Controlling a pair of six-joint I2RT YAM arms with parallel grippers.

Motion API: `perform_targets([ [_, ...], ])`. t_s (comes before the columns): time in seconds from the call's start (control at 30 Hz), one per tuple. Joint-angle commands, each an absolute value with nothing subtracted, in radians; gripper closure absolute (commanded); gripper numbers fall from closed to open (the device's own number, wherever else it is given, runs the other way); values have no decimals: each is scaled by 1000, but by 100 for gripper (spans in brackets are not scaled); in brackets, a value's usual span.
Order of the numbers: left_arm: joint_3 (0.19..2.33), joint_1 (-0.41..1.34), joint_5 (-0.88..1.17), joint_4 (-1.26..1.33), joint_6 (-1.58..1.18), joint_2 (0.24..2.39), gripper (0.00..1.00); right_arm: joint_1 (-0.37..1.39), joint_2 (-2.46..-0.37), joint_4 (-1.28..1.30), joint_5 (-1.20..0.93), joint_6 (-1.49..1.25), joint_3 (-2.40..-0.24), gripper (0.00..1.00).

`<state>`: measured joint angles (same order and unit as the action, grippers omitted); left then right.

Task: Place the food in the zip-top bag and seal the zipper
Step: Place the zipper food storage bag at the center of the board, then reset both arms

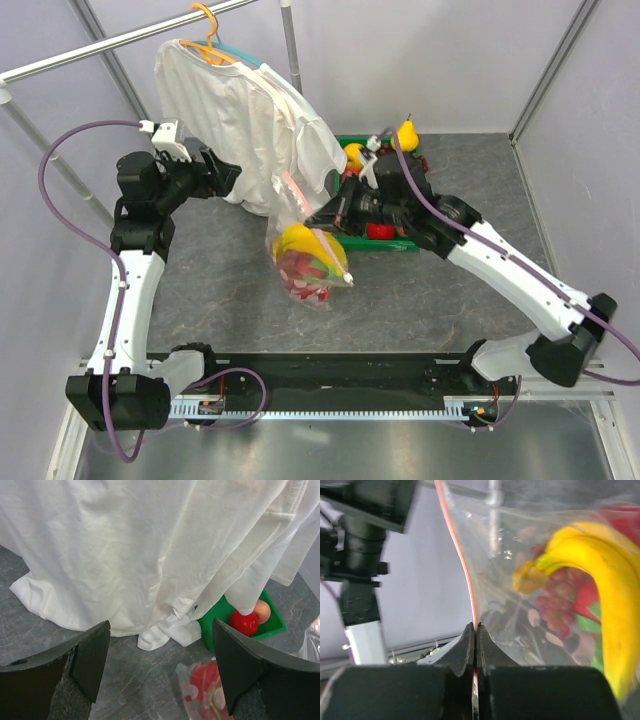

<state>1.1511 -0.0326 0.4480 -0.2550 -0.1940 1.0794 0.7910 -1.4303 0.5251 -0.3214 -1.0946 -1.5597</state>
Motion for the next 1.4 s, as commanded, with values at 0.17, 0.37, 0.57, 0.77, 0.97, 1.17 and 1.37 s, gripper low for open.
perform_targets([
  [0.17, 1154, -34, 483, -195, -227, 1086, 12, 747, -1197, 423, -219, -1298, -1036, 100],
  [0.37, 1115, -37, 508, -193, -218, 1058, 12, 504, -1063, 668, -156, -1157, -937, 100],
  [0.57, 1104, -35, 518, -183, -232, 1075, 12, 336, -908, 869, -131, -1032, -862, 100],
  [0.77, 1124, -34, 541, -179, -253, 1112, 12, 330, -856, 1004, -6, -983, -790, 100],
  [0.97, 1123, -34, 590, -186, -244, 1111, 6, 259, -896, 1036, 3, -858, -767, 80],
  [1.17, 1170, -35, 686, -385, -144, 1091, 0, 102, -969, 1014, -156, -602, -943, 18],
  [1.37, 1279, -35, 836, -768, 55, 1097, 0, 22, -1064, 1045, -202, -315, -1150, 7],
])
